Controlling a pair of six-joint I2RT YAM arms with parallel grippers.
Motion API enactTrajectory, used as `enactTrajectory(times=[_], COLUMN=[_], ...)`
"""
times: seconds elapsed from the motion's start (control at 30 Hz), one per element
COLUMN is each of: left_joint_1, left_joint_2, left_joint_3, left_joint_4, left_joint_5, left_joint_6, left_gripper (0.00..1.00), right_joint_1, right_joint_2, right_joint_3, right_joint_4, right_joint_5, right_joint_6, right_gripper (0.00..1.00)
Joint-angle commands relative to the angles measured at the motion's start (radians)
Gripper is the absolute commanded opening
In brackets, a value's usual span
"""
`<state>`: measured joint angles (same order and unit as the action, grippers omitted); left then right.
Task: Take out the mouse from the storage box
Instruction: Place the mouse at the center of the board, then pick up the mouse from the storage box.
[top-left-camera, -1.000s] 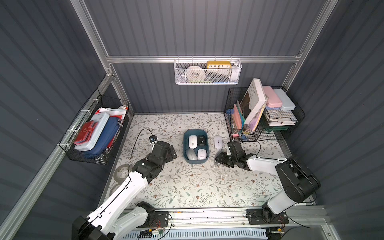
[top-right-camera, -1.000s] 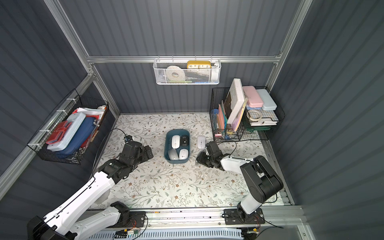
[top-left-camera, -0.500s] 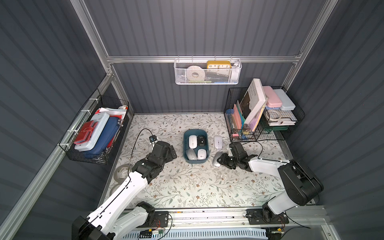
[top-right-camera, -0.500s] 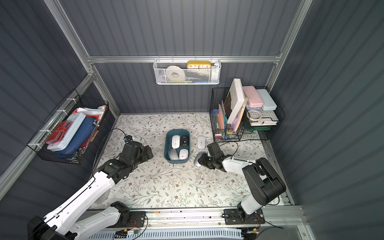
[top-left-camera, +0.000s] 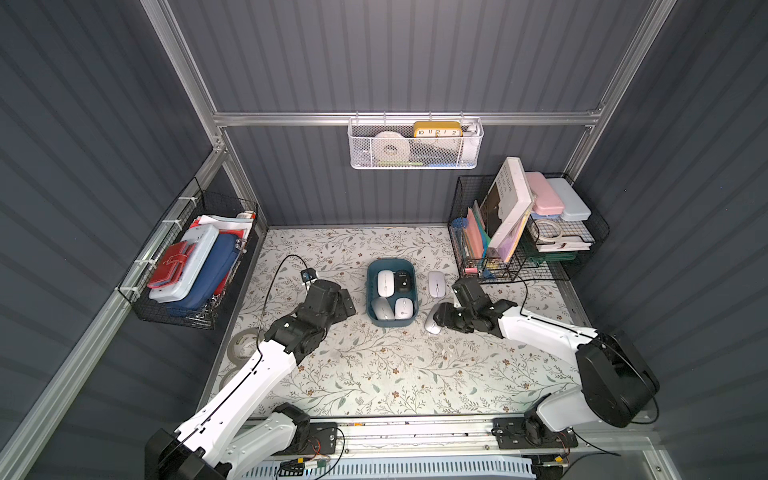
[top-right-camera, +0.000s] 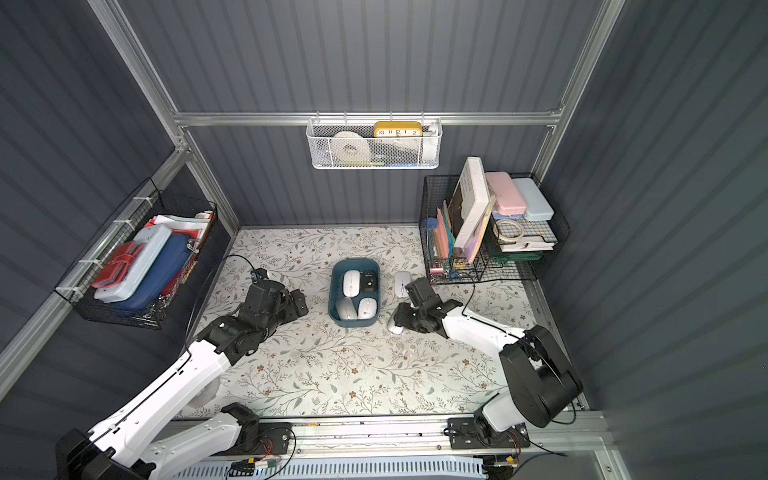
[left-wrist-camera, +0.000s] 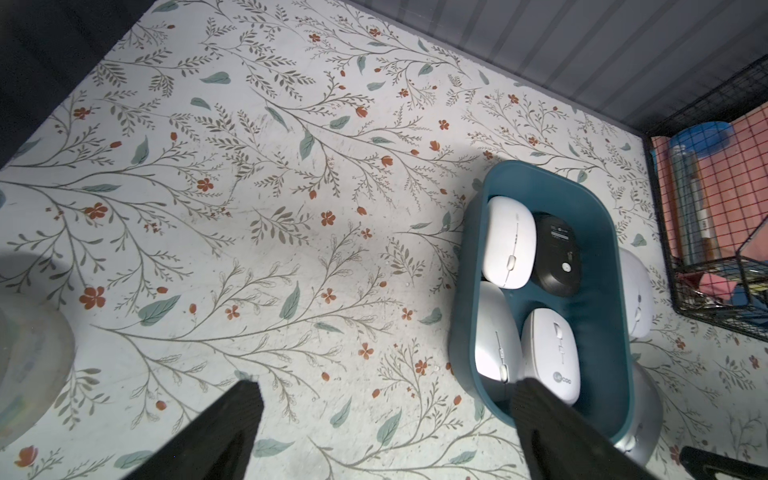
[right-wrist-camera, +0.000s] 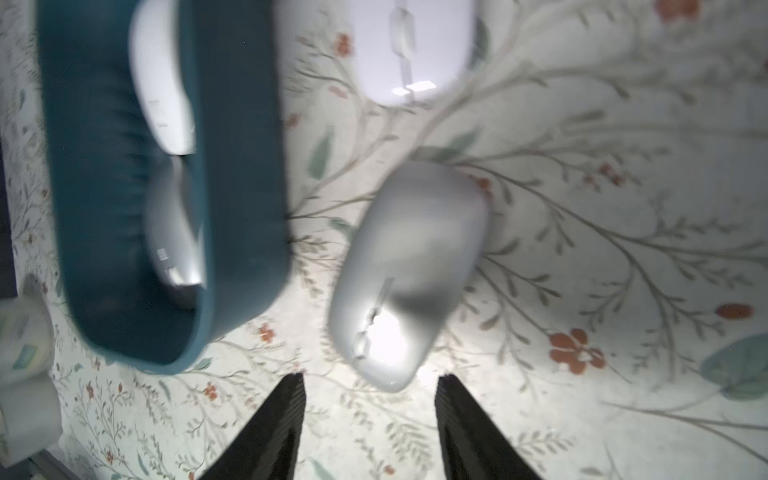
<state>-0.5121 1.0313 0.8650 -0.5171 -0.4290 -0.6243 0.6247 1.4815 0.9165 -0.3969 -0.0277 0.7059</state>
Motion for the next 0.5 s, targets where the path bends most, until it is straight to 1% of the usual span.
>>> enactTrajectory(times=[0.0, 0.13, 0.33, 0.4, 0.47], left_joint_1=[-0.001, -0.002, -0.010, -0.021, -0.032], left_joint_2=[0.043, 0.138, 0.363, 0.437, 0.526], left_joint_3=[0.062, 0.128, 0.287, 0.353, 0.426], left_joint_4=[0.005, 0.009, -0.026, -0.043, -0.086], left_joint_5=[0.073, 0.187, 0.310, 0.337, 0.330], left_joint_6=[0.055, 0.067, 0.105, 0.127, 0.135], left_gripper=[0.99, 0.99, 0.98, 0.98, 0.97], right_joint_1=[0.092, 0.143, 0.186, 0.198, 0.203], right_joint_2=[-0.004, 0.023, -0.003, -0.027, -0.058], right_joint_3=[0.172, 0.233, 0.208, 0.185, 0.163], right_joint_4=[-0.279, -0.331, -0.316, -0.302, -0.298], right_joint_5=[0.249, 0.305, 0.360, 0.385, 0.403], right_joint_6=[-0.113, -0.099, -0.063, -0.060, -0.056], right_gripper=[0.59, 0.59, 0.61, 0.62, 0.62])
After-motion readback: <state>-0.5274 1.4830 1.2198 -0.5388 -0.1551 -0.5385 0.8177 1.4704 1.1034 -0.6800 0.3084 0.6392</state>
